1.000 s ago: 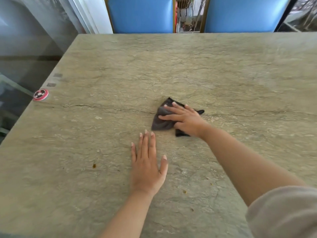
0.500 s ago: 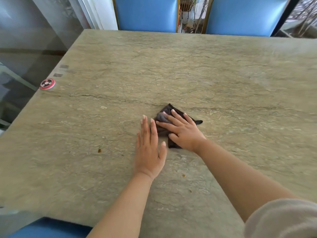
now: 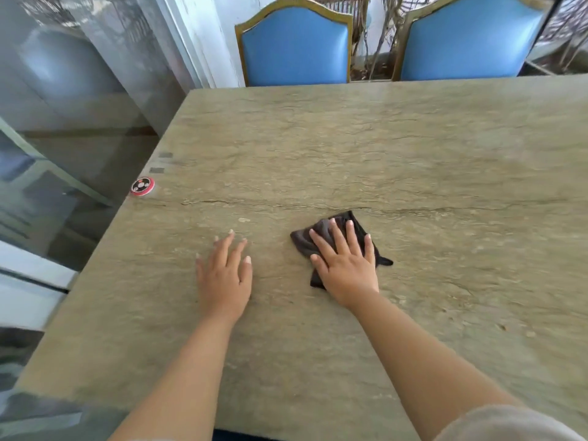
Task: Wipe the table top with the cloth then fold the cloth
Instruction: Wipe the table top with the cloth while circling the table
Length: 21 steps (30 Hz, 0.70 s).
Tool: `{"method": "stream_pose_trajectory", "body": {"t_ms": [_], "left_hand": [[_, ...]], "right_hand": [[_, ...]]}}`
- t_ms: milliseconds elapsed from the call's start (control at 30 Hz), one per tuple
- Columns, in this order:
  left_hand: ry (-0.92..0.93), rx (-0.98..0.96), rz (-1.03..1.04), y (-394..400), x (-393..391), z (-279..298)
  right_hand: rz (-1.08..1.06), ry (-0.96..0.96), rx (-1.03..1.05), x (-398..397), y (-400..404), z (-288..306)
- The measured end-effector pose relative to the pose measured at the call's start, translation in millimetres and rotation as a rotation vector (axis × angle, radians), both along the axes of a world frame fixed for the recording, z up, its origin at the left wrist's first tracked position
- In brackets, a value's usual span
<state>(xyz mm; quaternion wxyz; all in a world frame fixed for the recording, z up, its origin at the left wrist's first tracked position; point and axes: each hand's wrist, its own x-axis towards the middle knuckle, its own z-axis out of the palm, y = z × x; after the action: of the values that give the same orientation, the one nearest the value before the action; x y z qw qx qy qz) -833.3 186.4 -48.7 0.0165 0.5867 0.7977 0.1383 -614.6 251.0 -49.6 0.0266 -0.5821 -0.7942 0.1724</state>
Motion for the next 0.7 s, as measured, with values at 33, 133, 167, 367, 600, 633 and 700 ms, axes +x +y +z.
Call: {"method": "stream_pose_trajectory", "body": {"t_ms": [33,133,167,367,600,633,700], "left_hand": [[-0.006,-0.023,0.021,2,-10,-2],[-0.014,-0.136,0.088,6,-25,-13],[0.017,-0.155,0.098,6,-25,-17],[0.086,-0.142,0.087,7,-23,-22],[0.065,-0.151,0.067,7,-24,-23],[0.061,-0.162,0.066,6,-24,-22],[0.052,-0.182,0.06,6,-25,-20]], "right_hand": [[-0.026,-0.003,0.014,-1,10,-1],[-0.195,-0.047,0.018,-17,49,-3],[-0.259,-0.059,0.007,-27,65,-2],[-0.426,-0.06,-0.04,-93,137,1],[0.177,-0.027,0.036,-163,96,5],[0.253,-0.027,0.048,-151,88,4],[0.338,-0.026,0.06,-117,80,3]]}}
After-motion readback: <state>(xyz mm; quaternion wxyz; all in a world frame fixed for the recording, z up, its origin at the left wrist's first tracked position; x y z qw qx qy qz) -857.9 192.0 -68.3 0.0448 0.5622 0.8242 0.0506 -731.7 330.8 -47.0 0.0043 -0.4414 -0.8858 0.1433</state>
